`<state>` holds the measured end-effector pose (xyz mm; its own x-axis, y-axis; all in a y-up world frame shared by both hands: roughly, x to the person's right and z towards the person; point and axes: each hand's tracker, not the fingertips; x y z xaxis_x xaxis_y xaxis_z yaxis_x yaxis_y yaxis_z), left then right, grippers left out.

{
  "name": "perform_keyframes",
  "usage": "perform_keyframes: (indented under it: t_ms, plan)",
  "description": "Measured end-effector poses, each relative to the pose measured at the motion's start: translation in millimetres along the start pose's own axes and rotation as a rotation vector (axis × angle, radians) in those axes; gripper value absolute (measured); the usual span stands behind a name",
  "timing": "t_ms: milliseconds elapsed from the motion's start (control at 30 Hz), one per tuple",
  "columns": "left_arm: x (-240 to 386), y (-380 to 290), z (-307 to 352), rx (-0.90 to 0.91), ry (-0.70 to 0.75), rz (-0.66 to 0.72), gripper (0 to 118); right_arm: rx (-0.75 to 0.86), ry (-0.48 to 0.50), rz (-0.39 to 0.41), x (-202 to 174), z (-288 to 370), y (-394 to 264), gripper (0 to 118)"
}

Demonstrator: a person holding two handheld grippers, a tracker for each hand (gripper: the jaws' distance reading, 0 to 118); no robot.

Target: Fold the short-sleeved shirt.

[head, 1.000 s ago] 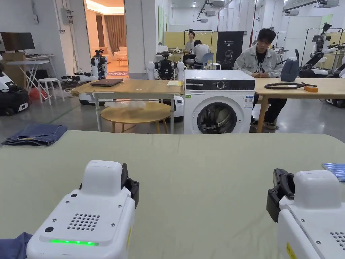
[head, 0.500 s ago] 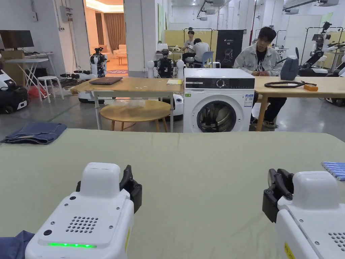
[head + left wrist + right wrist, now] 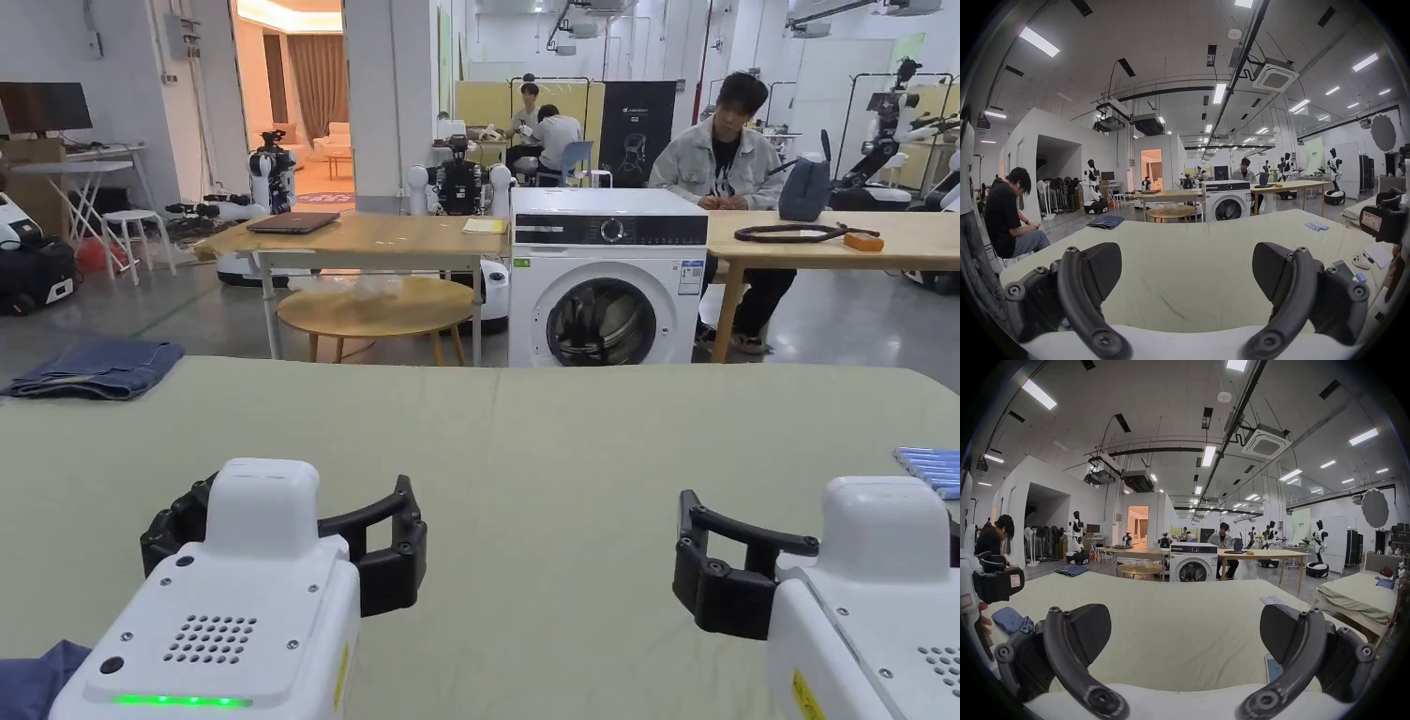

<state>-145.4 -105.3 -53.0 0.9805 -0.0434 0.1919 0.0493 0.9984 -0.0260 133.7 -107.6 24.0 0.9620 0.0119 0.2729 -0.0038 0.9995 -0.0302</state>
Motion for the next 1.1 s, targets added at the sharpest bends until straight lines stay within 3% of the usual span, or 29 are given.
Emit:
perform_keyframes:
  t_ms: [667,1000,1100]
  plan:
    - [1.2,1.0,4.9,0.023,0.024,0.001,109,-0.011,-0.003,0.016,-0.3,0.4,6.1,118]
    - [-0.1,-0.1,4.4,0.009,0.028,0.014,109,-0.052,0.055,-0.069,-5.6,-7.6,10.2,118]
    - [-1.3,0.9,4.4,0.006,0.031,0.023,109,-0.115,-0.031,-0.086,-8.5,-11.5,11.1,118]
